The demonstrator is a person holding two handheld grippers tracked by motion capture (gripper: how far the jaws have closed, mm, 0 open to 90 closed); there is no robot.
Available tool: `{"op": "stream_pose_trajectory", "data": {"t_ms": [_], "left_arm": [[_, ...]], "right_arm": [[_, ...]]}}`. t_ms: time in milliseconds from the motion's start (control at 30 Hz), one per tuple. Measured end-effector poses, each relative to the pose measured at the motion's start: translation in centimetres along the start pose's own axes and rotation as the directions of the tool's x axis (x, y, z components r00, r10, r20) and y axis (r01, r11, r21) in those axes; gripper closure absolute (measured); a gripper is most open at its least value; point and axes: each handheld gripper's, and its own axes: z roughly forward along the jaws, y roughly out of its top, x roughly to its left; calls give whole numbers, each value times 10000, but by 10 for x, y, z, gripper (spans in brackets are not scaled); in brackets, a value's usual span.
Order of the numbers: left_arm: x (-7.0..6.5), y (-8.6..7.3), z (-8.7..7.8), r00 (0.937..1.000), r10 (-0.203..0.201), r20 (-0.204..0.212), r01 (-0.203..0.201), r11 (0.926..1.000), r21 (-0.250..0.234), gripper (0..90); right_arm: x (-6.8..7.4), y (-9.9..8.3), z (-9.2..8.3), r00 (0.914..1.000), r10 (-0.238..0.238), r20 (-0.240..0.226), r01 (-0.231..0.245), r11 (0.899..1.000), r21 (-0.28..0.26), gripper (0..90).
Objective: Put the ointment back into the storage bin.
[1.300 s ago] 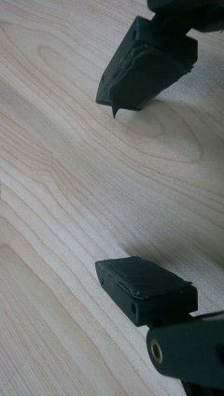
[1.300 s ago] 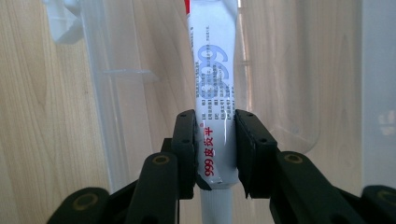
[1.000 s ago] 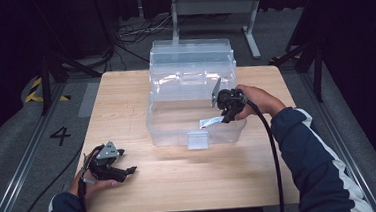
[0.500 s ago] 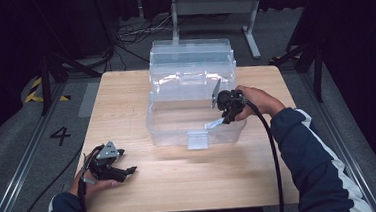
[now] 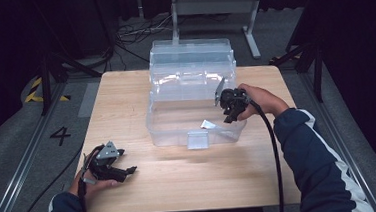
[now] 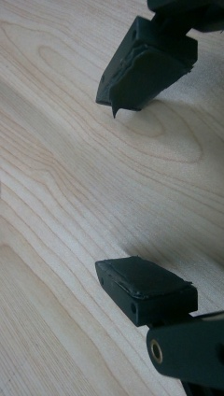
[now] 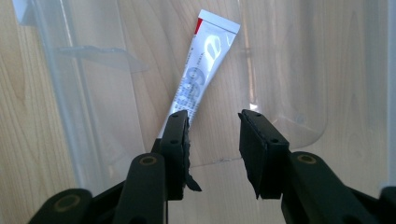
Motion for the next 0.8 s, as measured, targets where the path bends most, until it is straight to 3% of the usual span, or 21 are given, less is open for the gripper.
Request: {"op": "stream_pose_trajectory", "data": {"t_ms": [267, 467, 567, 700, 733, 800], "left_arm": [[0, 0, 0, 10000, -1, 1, 1, 10000, 0, 181], [0, 0, 0, 10000, 14, 15, -14, 10000, 11, 181], [-1, 3, 0, 10000, -9, 2, 9, 9998, 176, 183], [-2, 5, 0, 10000, 26, -7, -26, 9997, 229, 213], [-2, 6, 1, 10000, 62, -16, -62, 9996, 264, 222], [-3, 8, 1, 9999, 155, 6, -155, 9992, 372, 226]], "right_arm": [[1, -2, -5, 9999, -32, 112, 34, 9998, -188, 631], [0, -8, -15, 9993, 281, 257, -260, 9967, -772, 612], [-2, -13, -24, 9980, 512, 366, -456, 9892, -1396, 603], [-1, -17, -32, 9976, 585, 366, -503, 9797, -1943, 596], [0, -19, -37, 9957, 819, 429, -712, 9754, -2086, 590], [-1, -19, -38, 9962, 730, 478, -609, 9742, -2174, 583]]}}
